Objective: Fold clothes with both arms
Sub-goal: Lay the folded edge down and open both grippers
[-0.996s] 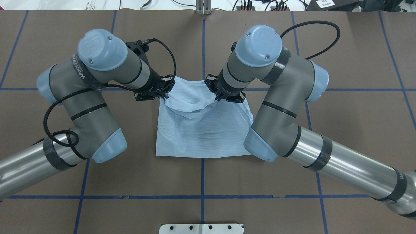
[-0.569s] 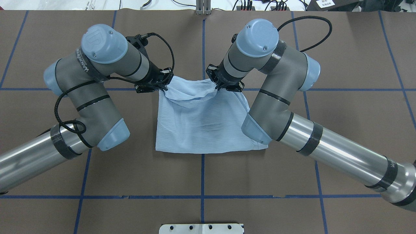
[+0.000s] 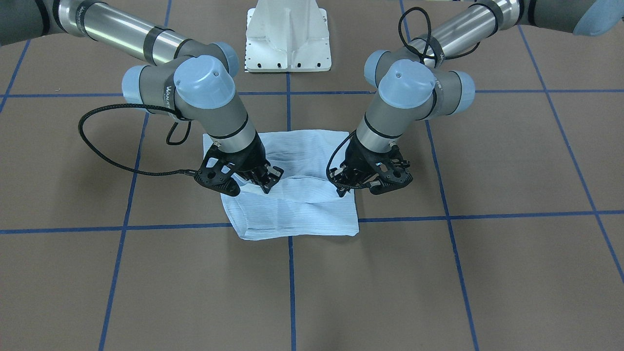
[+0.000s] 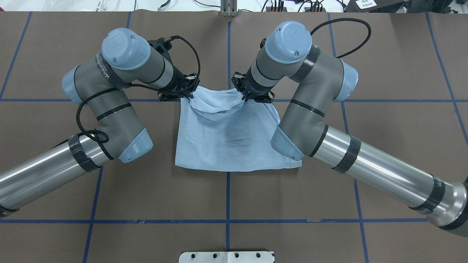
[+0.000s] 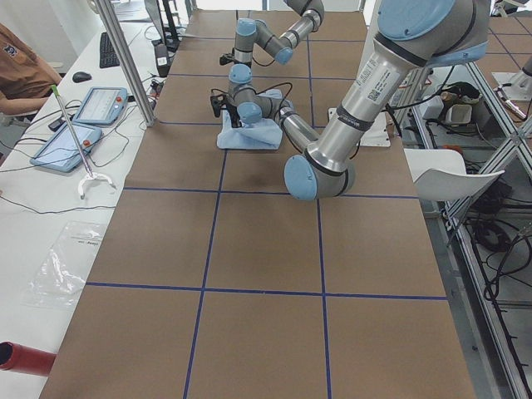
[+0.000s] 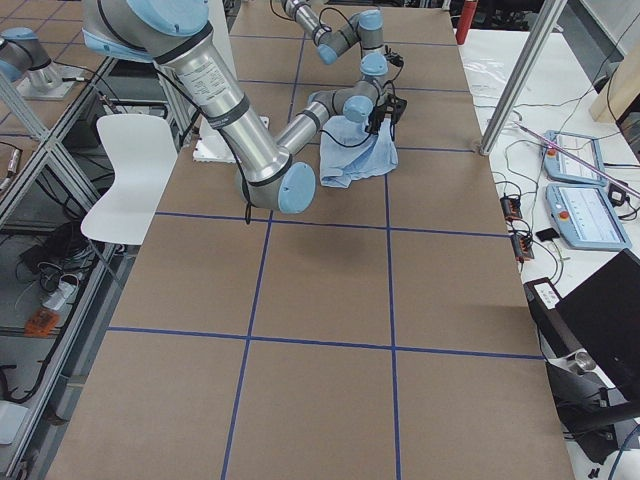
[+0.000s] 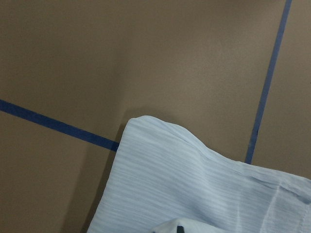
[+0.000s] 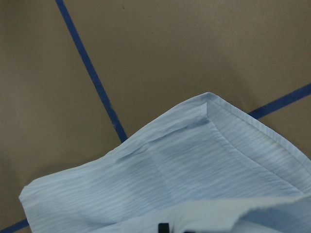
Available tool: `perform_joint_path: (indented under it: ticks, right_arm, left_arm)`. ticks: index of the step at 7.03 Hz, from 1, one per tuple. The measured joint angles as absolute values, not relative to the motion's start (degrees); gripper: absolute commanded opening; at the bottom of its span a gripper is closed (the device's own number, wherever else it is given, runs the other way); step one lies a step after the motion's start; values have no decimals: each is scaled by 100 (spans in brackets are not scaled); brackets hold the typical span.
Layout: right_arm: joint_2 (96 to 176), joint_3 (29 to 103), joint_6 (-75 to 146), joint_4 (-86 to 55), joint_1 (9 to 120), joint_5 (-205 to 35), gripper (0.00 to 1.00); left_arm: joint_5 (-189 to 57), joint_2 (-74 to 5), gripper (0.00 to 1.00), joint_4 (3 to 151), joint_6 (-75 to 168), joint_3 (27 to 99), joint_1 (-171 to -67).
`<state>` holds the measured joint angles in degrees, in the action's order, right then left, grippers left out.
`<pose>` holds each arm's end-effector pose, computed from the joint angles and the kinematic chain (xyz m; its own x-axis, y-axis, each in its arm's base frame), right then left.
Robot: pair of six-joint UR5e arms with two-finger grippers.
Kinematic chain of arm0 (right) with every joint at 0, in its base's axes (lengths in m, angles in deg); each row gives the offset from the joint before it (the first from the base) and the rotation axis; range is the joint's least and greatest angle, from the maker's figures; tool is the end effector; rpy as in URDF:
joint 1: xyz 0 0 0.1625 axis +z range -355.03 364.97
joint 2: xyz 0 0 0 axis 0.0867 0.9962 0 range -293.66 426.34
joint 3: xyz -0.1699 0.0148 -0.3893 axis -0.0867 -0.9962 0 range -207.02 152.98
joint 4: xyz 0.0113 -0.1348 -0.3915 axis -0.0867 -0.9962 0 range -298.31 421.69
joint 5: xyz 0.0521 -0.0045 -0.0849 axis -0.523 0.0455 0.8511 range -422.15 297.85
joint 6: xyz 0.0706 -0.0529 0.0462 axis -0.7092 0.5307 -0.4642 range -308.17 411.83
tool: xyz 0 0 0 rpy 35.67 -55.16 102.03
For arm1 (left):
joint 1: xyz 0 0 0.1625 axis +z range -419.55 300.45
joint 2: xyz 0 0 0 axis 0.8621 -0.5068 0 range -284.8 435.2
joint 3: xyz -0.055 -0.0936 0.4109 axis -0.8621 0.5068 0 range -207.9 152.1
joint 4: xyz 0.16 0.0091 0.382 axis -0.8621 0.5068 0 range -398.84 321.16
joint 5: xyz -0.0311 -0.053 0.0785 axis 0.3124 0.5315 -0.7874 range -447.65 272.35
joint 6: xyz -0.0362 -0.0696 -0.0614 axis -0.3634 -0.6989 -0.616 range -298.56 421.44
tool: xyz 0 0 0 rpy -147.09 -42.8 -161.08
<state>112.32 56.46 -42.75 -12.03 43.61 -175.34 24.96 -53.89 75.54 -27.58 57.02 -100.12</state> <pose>-0.5188 -0.5350 0.2031 0.4341 0.4410 0.7855 -0.3617 0.8839 -0.2964 0.4878 -0.5428 0.2363 0.4041 -0.3251 -0.8550 0.3447 0.9199 -0.1868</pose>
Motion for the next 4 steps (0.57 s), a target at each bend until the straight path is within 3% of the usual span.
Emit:
perform_joint_path:
  ticks: [4]
  right_arm:
    - [11250,5525,-4010,-1199,4400,-17533,100]
  left_arm:
    - [2537,-5361,100,7508,-2633,5651,-10414]
